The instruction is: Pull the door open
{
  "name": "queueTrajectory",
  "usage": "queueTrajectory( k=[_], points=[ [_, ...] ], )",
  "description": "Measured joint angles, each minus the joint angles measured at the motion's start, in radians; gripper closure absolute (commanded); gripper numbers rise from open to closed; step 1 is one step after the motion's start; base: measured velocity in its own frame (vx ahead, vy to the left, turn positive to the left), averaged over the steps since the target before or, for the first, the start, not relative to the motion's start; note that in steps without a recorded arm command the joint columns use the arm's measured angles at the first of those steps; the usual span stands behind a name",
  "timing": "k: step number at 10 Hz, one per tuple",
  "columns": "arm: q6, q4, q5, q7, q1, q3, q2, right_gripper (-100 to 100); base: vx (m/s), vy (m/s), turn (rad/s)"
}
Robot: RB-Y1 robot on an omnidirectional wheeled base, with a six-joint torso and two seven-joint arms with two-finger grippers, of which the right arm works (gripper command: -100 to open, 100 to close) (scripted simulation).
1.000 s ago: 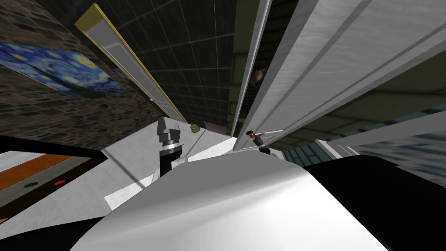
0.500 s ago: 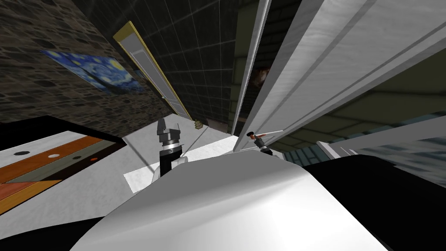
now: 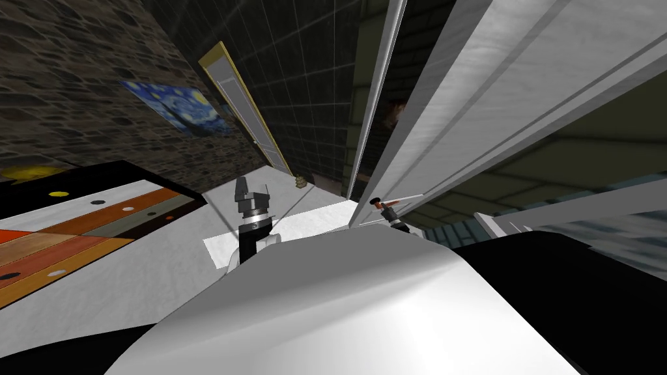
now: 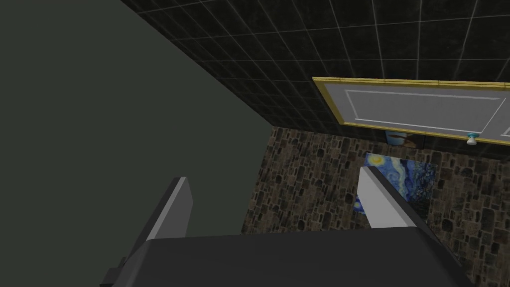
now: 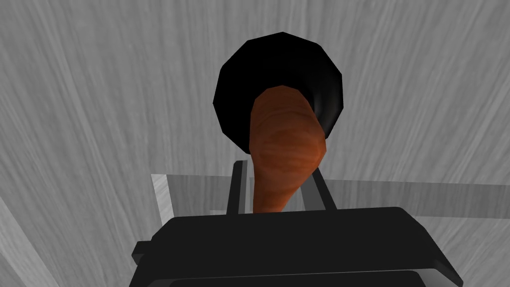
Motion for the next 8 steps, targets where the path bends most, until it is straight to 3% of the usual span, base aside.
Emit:
queueTrajectory(
  k=[6, 8],
  points=[
    [-0.068, 0.044, 0.015, -0.012, 0.008, -0.009, -0.019, 100, -0.216, -0.077, 0.163],
    [-0.073, 0.042, 0.019, -0.015, 0.015, -0.008, -0.017, 100, -0.109, -0.028, 0.097]
  ],
)
